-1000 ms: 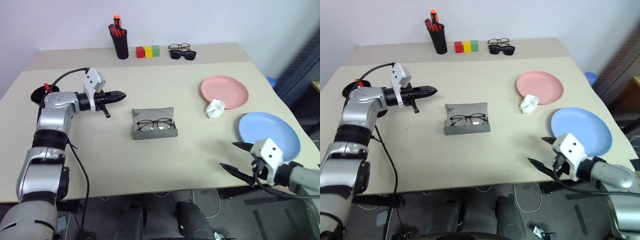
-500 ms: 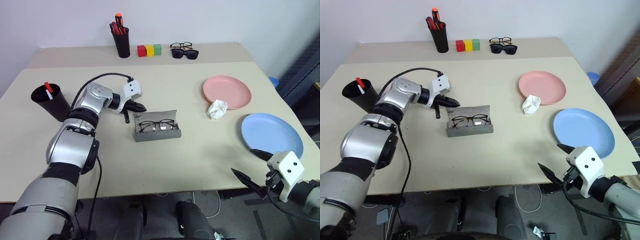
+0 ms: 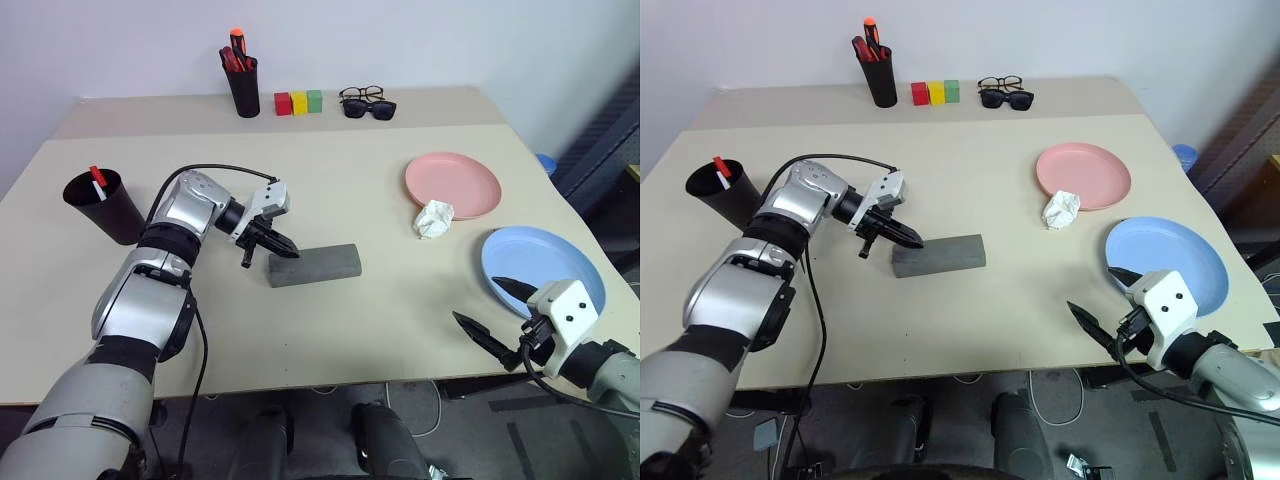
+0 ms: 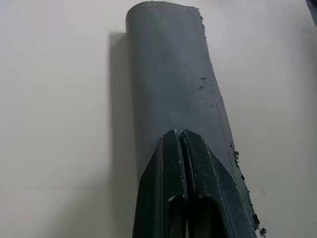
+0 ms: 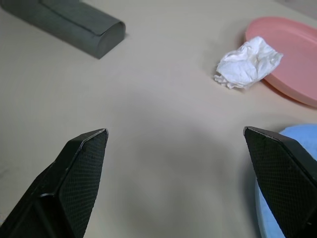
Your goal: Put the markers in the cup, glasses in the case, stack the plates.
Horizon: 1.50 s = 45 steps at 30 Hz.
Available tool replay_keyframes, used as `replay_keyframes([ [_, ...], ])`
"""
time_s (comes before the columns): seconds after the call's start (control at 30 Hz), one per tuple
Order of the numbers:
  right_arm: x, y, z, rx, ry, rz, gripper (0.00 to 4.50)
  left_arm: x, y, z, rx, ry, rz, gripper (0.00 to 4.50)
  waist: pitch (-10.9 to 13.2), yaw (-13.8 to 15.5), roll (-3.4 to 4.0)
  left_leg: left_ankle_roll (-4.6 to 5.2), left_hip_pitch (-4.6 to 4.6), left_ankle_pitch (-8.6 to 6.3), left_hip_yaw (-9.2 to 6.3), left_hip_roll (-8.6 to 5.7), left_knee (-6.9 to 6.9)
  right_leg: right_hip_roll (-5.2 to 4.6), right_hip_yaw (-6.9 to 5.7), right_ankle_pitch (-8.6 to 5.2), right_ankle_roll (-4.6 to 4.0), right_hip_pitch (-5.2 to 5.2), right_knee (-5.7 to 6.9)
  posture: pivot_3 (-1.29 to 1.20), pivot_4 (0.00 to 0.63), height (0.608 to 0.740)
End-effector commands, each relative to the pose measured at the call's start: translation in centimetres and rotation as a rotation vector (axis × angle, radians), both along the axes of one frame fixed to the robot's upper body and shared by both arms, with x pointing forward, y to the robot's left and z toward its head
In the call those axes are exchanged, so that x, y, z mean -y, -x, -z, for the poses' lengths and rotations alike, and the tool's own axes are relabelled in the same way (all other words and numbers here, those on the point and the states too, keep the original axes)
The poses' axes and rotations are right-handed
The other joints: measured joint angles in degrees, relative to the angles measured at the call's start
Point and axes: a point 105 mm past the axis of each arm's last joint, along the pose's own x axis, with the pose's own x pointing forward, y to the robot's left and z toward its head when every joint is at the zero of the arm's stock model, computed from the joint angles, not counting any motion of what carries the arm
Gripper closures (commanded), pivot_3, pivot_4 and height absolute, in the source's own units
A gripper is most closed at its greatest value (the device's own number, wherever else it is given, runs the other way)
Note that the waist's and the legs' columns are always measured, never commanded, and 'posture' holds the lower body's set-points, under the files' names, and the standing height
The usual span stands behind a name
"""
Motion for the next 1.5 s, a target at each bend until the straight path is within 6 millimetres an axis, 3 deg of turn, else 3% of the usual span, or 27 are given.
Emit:
replay_keyframes([
  [0.03, 0.5, -0.2, -0.5, 0.013, -0.018, 0.004, 0.0, 0.1, 0.2, -0.6, -0.03, 0.069, -0.021, 4.46, 0.0, 0.0, 0.0, 0.0, 0.0, 0.0, 0.0, -0.01, 0.01, 0.0, 0.0, 0.0, 0.0, 0.0, 0.0, 0.0, 0.15, 0.74],
  [0.17, 2.3, -1.4, -0.4, 0.017, -0.01, 0.074, 0.0, 1.2, -0.7, -5.4, 0.06, 0.267, -0.067, 4.46, 0.1, 0.0, -0.07, 0.0, -0.06, 0.0, -0.01, -0.02, 0.1, 0.01, -0.01, -0.04, -0.03, -0.01, 0.01, 0.0, 0.15, 0.74],
  [0.27, 3.6, -2.5, 0.2, 0.01, 0.004, 0.132, 0.0, 2.6, -0.2, -8.5, 0.087, 0.388, -0.073, 4.46, 0.1, 0.0, -0.06, 0.01, -0.07, 0.01, -0.02, -0.02, 0.11, 0.0, -0.01, -0.03, -0.04, -0.01, 0.03, 0.0, 0.15, 0.74],
  [0.33, 4.4, -3.2, 0.8, -0.014, -0.004, 0.185, 0.0, 3.6, 1.4, -8.9, 0.094, 0.416, -0.022, 4.46, 0.0, -0.1, -0.03, 0.0, -0.06, 0.01, -0.05, -0.02, 0.07, 0.01, -0.01, 0.0, -0.03, -0.02, 0.04, 0.0, 0.15, 0.74],
  [0.43, 5.1, -3.9, 2.1, -0.074, -0.002, 0.224, 0.0, 4.5, 3.8, -7.7, 0.091, 0.391, 0.04, 4.46, 0.0, -0.4, 0.17, 0.01, -0.02, 0.0, -0.02, -0.02, -0.03, -0.04, 0.02, 0.08, -0.07, -0.02, 0.06, 0.0, 0.15, 0.74],
  [0.57, 5.8, -4.7, 3.4, -0.127, 0.005, 0.244, 0.0, 4.6, 5.5, -6.1, 0.051, 0.356, 0.056, 4.46, 0.0, -0.4, 0.18, 0.01, 0.02, 0.0, -0.03, -0.01, -0.05, 0.05, 0.03, 0.09, -0.07, -0.11, 0.26, 0.0, 0.15, 0.74],
  [0.67, 6.1, -5.2, 3.9, -0.145, 0.011, 0.243, 0.0, 4.5, 6.0, -5.6, 0.028, 0.334, 0.053, 3.17, 0.0, -0.2, 0.2, 0.0, 0.04, 0.02, -0.02, -0.02, 0.07, 0.06, 0.03, -0.01, -0.29, -0.1, 0.36, 0.0, 0.15, 0.74],
  [0.87, 5.5, -5.7, 3.6, -0.16, 0.005, 0.232, 0.0, 4.6, 6.6, -5.6, 0.059, 0.319, 0.053, 0.1, 0.0, -0.2, 0.2, 0.0, 0.03, 0.03, 0.01, -0.01, 0.36, 0.02, 0.03, -0.09, -0.2, 0.04, 0.35, 0.0, 0.15, 0.74],
  [0.97, 5.4, -5.8, 3.6, -0.168, 0.005, 0.242, 0.0, 4.6, 7.0, -5.6, 0.051, 0.315, 0.069, 0.04, 0.0, -0.1, 0.2, 0.0, 0.02, 0.03, 0.01, -0.02, 0.36, 0.01, 0.03, -0.07, -0.22, 0.04, 0.35, 0.0, 0.15, 0.74],
  [1.07, 5.7, -5.8, 3.9, -0.181, 0.01, 0.276, 0.89, 4.9, 7.3, -6.0, 0.049, 0.323, 0.071, 0.0, 0.0, -0.1, 0.2, 0.0, 0.0, 0.03, -0.01, -0.02, 0.34, 0.02, 0.03, 0.01, -0.34, 0.0, 0.35, 0.0, 0.15, 0.74],
  [1.27, 5.8, -5.5, 4.6, -0.188, 0.046, 0.293, 3.87, 5.1, 7.1, -6.5, 0.073, 0.343, 0.057, 0.0, 0.0, -0.1, 0.2, 0.0, 0.01, 0.03, 0.0, -0.02, 0.35, 0.02, 0.03, -0.09, -0.2, 0.02, 0.35, 0.0, 0.15, 0.74],
  [1.4, 5.9, -5.6, 4.4, -0.157, 0.074, 0.302, 3.87, 5.0, 7.0, -6.4, 0.08, 0.351, 0.049, 0.0, 0.0, -0.1, 0.19, 0.0, 0.02, 0.03, 0.01, -0.02, 0.36, 0.02, 0.03, -0.09, -0.19, 0.02, 0.36, 0.0, 0.15, 0.74],
  [1.5, 6.1, -6.1, 3.1, -0.083, 0.135, 0.309, 3.87, 5.0, 6.9, -6.4, 0.085, 0.359, 0.036, 0.0, 0.0, -0.2, 0.19, 0.0, 0.01, 0.03, 0.02, -0.02, 0.36, 0.02, 0.03, -0.09, -0.19, 0.02, 0.35, 0.0, 0.15, 0.74],
])
